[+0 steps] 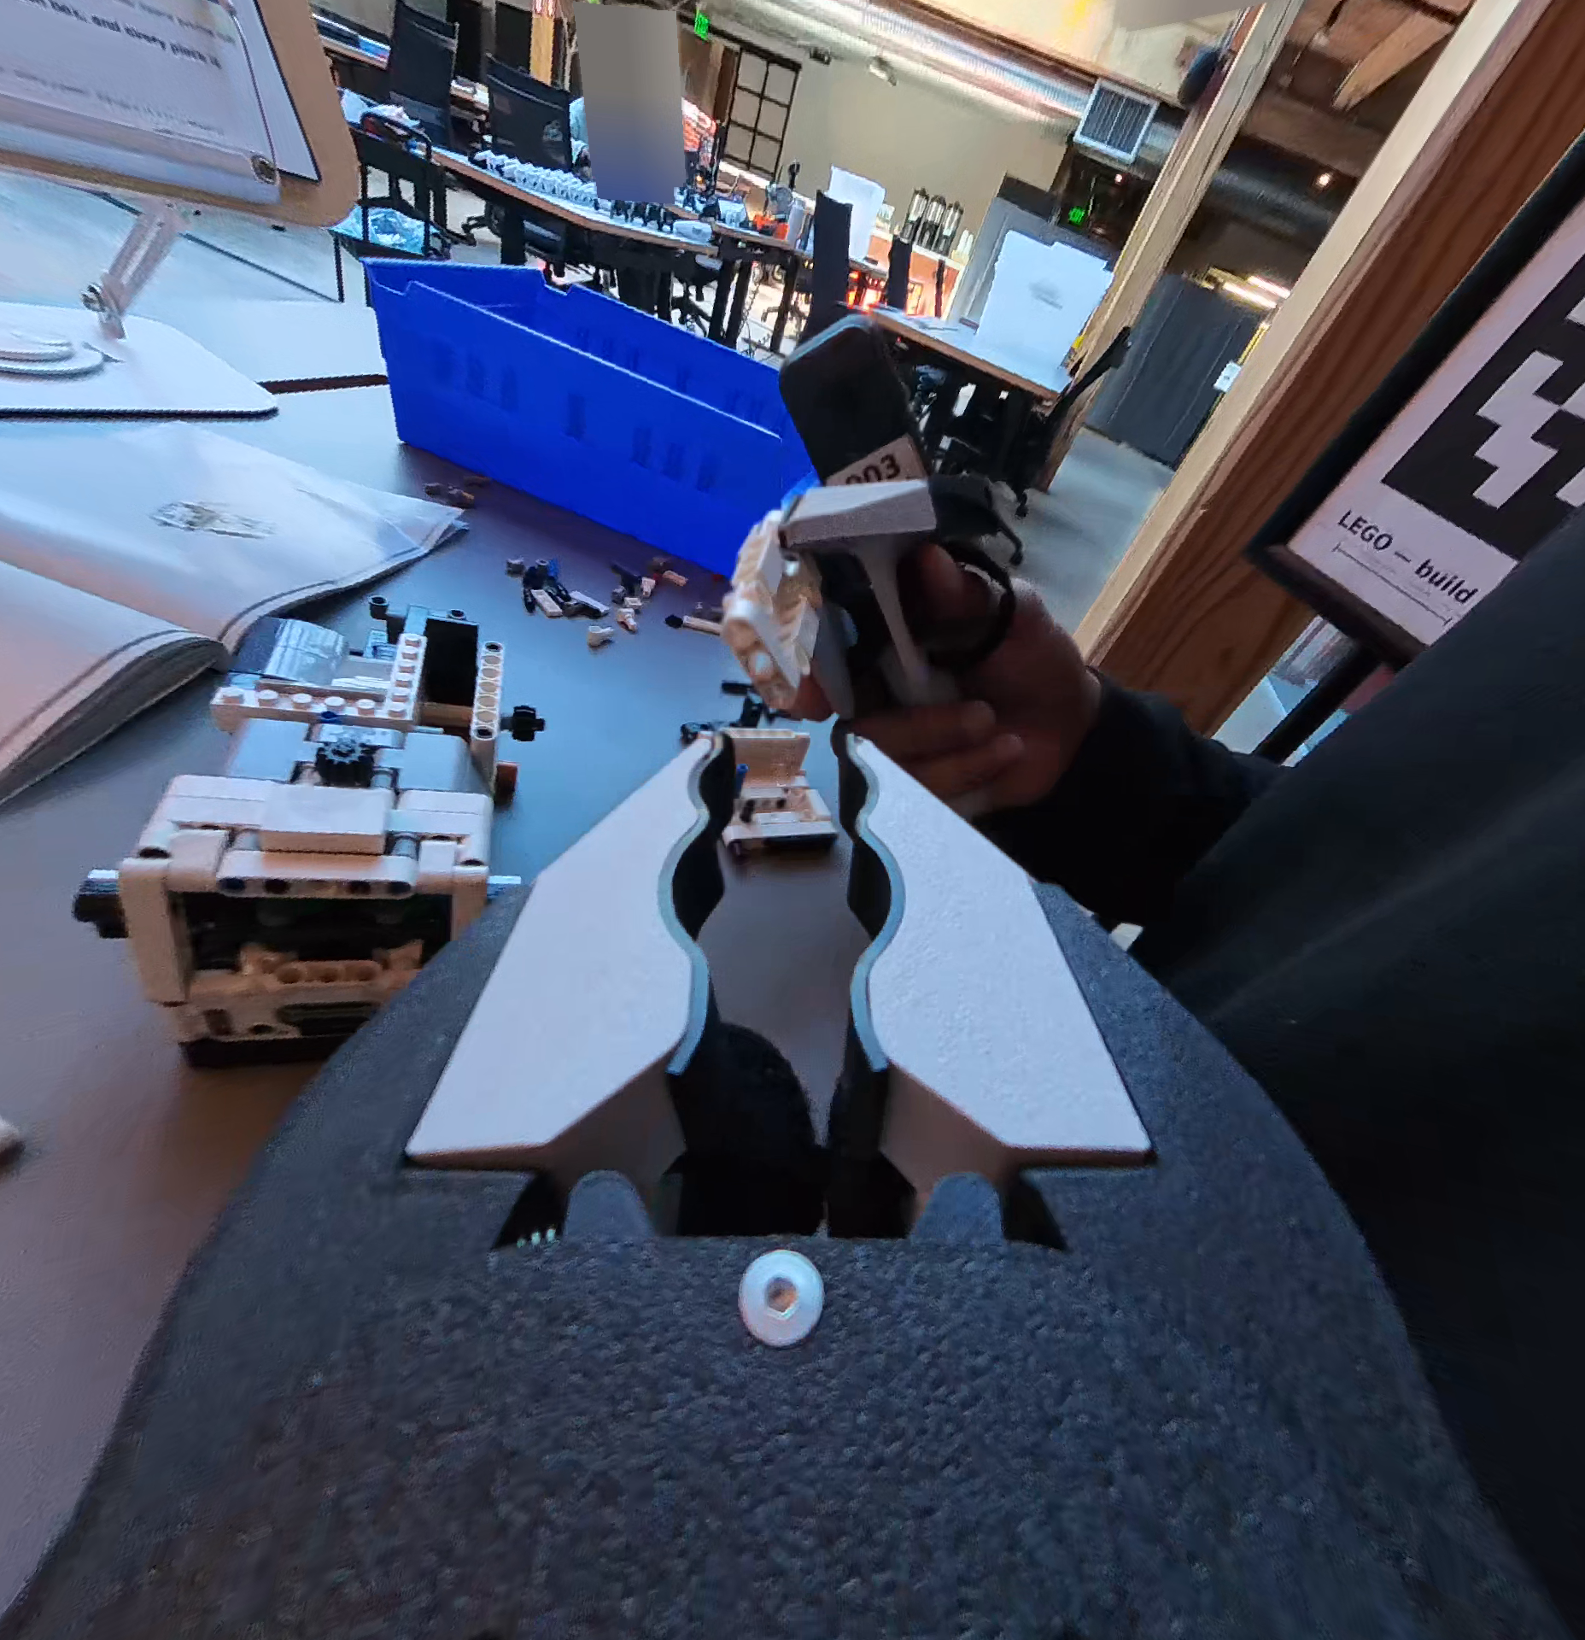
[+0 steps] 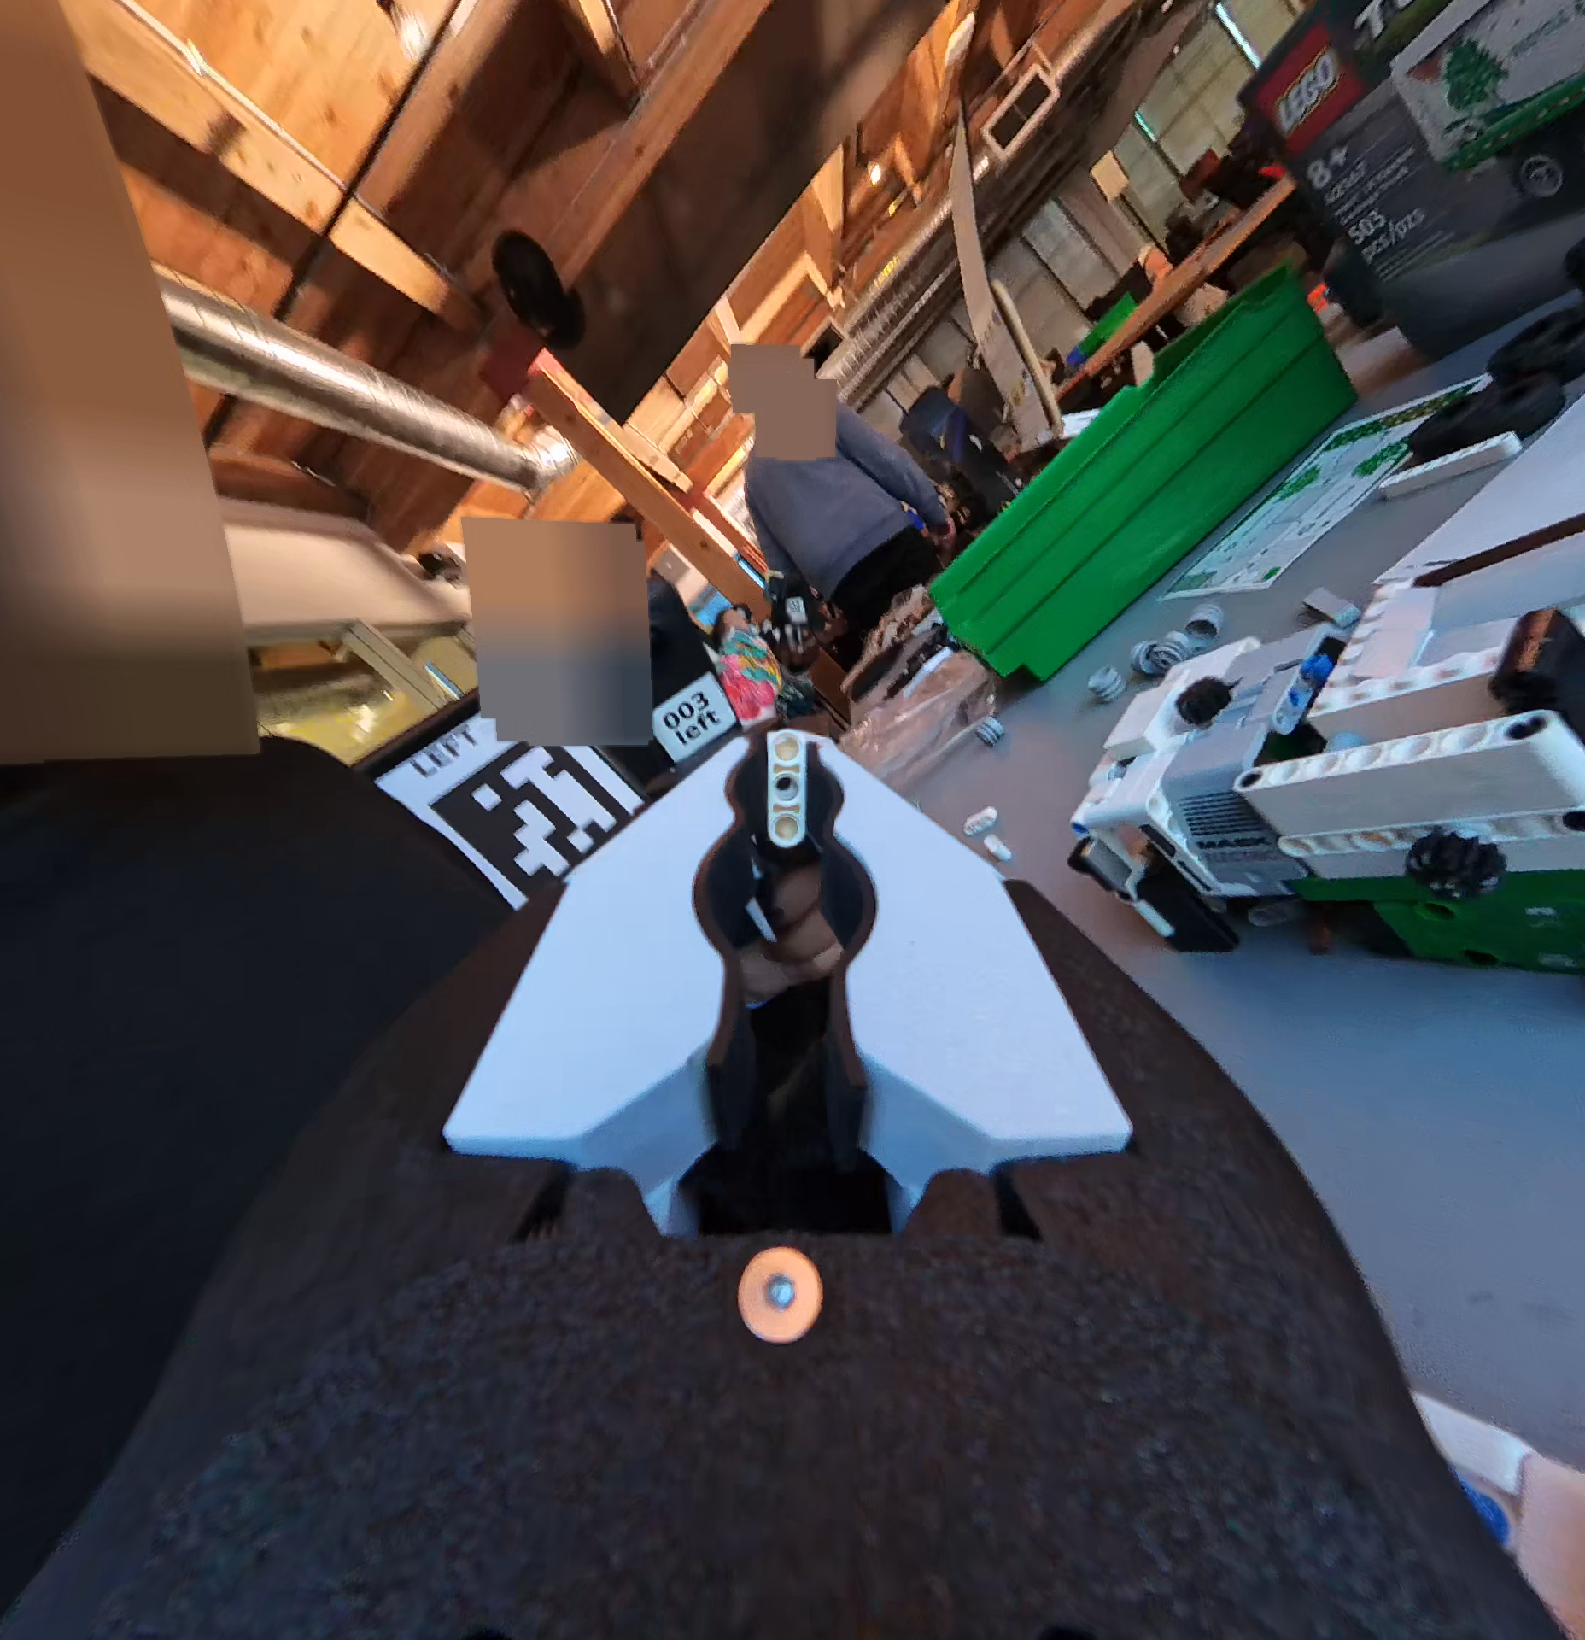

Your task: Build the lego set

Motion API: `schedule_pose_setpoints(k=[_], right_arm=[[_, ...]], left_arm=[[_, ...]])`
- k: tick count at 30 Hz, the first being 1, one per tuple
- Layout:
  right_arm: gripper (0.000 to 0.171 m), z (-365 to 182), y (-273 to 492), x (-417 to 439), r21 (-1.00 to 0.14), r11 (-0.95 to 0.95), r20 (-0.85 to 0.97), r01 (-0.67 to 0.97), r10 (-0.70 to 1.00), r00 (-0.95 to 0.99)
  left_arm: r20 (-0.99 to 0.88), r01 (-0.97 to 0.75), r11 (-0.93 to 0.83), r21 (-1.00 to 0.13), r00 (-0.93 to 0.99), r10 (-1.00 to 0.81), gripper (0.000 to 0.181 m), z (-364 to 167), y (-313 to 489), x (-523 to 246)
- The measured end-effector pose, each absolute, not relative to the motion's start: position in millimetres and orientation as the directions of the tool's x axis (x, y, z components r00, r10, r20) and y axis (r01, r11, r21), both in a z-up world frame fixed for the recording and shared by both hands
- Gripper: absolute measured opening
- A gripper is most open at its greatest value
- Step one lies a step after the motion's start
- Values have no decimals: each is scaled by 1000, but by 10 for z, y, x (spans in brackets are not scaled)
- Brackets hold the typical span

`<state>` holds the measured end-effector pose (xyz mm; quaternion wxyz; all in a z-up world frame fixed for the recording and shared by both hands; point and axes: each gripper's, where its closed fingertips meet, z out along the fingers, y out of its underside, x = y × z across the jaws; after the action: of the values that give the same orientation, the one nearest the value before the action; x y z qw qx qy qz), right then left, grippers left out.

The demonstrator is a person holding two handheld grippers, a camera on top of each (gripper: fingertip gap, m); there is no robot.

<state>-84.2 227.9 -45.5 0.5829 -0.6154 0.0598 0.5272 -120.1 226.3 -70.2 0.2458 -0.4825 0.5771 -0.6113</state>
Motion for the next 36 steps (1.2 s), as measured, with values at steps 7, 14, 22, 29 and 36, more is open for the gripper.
schedule_pose_setpoints(k=[7, 14, 22, 29, 36], right_arm=[[6, -485, 2409, -668, -533, -314, -795, -786, 505, 337], [7, -523, 2444, -850, -641, -316, -735, -699, 515, 441], [14, -520, 2335, -847, -712, -306, -680, -632, 524, 512], [5, -496, 2263, -885, -713, -361, -683, -601, 551, 480], [17, -502, 2252, -899, -689, -374, -705, -621, 546, 453]], left_arm=[[249, -285, -141, -948, -389, -887, 33, -799, 2351, -1102], [538, -287, -456, -843, -397, -744, 24, -635, 2231, -913], [723, -266, -686, -677, -416, -552, 6, -556, 2356, -959], [698, -299, -642, -706, -448, -559, 6, -529, 2267, -994], [719, -289, -670, -684, -424, -551, 6, -577, 2288, -984]])
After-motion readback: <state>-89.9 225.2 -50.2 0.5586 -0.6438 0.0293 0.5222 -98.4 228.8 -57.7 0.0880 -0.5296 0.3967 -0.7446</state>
